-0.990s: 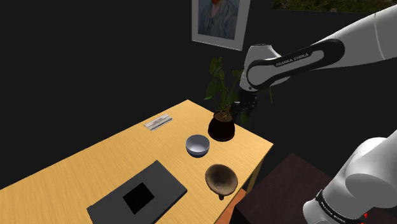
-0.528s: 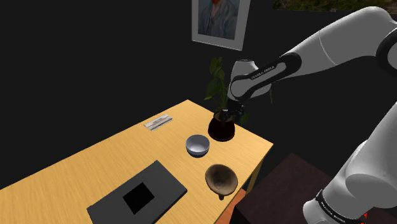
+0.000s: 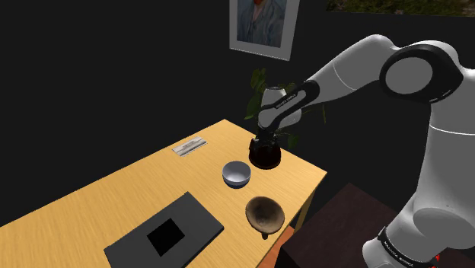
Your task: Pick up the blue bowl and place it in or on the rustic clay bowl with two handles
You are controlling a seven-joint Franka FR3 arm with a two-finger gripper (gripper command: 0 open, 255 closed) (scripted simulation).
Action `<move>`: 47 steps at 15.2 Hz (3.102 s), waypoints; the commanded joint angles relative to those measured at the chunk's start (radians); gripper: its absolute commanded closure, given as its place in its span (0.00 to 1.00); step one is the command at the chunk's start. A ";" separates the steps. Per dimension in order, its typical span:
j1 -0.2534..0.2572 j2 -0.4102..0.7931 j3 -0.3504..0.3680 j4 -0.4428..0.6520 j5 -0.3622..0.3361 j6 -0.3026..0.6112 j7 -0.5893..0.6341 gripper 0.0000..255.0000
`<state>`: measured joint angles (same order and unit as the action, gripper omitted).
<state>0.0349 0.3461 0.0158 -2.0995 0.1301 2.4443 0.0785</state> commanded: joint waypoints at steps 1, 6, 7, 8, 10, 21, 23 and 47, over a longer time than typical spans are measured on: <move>0.002 0.088 0.004 0.070 0.004 0.017 0.001 0.00; 0.002 0.289 0.009 0.255 0.009 0.029 0.000 0.00; 0.002 0.330 0.010 0.296 0.009 0.027 0.000 0.00; 0.003 0.371 0.011 0.340 0.009 0.024 0.001 0.00; 0.003 0.404 0.012 0.367 0.009 0.030 0.001 0.00; 0.007 0.478 0.015 0.393 0.012 0.077 0.000 0.00; 0.007 0.478 0.015 0.393 0.012 0.077 0.000 0.00; 0.010 0.335 0.010 0.349 0.006 -0.020 0.014 1.00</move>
<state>0.0433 0.6917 0.0257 -1.7505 0.1366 2.4337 0.0904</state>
